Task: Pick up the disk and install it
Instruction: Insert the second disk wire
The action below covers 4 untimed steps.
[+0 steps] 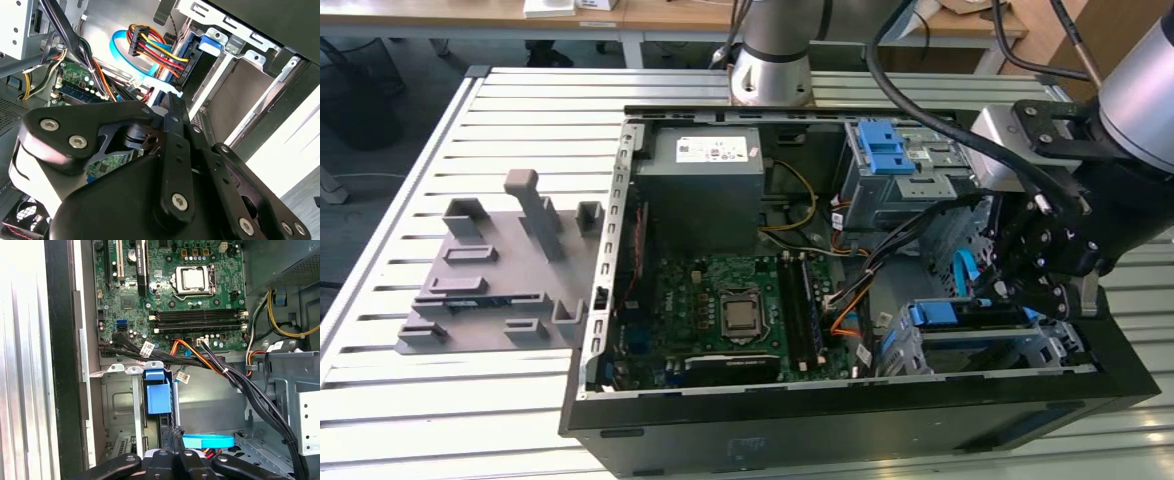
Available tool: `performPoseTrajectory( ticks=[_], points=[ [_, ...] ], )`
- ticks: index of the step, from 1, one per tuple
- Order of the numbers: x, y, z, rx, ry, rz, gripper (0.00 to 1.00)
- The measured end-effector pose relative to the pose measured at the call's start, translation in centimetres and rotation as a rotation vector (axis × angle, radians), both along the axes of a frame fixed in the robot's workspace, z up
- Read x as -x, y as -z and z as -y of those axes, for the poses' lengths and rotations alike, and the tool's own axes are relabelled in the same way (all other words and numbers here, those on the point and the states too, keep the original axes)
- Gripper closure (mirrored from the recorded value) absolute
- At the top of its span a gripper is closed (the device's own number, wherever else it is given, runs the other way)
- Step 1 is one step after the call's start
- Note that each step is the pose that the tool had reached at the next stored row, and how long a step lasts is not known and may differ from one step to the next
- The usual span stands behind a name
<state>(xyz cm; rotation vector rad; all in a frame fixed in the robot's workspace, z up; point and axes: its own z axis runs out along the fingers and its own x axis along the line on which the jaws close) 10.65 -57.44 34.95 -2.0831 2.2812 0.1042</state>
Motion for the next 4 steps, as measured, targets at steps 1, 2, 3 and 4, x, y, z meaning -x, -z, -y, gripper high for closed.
performPoseTrajectory(
  ticks=[1,2,3,4],
  points=[
    [0.0,0.0,0.0,0.0,0.0,0.0,0.89],
    [0.0,0.0,0.0,0.0001,0.0,-0.0001,0.89],
    [0.0,0.0,0.0,0.0,0.0,-0.0001,0.89],
    [0.0,0.0,0.0,0.0,0.0,-0.0002,0.89]
  ],
)
